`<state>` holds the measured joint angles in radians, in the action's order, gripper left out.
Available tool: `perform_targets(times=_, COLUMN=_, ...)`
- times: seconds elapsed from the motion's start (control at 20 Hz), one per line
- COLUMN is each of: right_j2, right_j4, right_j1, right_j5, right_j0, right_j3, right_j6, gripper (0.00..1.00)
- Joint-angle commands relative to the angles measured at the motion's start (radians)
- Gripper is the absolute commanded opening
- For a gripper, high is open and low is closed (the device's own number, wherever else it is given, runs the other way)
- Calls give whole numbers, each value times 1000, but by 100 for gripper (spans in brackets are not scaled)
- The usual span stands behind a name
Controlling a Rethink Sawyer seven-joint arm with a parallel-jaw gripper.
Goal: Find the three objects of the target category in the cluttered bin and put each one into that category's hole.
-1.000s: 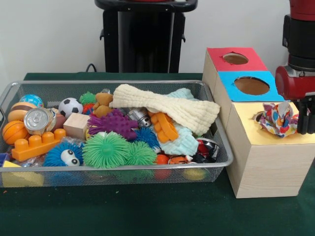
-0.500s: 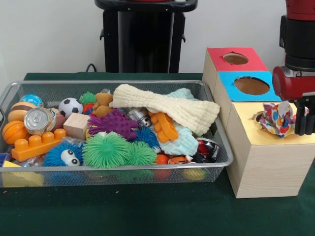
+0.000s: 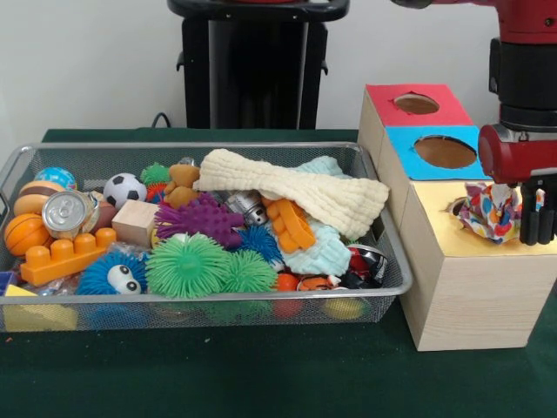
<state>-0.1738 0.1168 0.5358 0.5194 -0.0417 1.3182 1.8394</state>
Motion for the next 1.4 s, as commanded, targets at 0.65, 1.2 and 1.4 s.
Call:
perform_targets(times=0.65, right_j2=-19, right_j4=44, right_j1=-20, right_j5=-14, right_j0=-21, right_j3=111, right_j6=43, gripper=0)
perform_targets(times=1.2, right_j2=-17, right_j4=61, right_j1=-19, right_j5=-29, right_j0=-21, right_j3=118, right_j6=37, gripper=0)
perform_targets(times=1.4, right_j2=-15, right_j4=68, right_j1=-22, right_j5=-27, right_j0=-17, right_j3=119, right_j6=36, gripper=0)
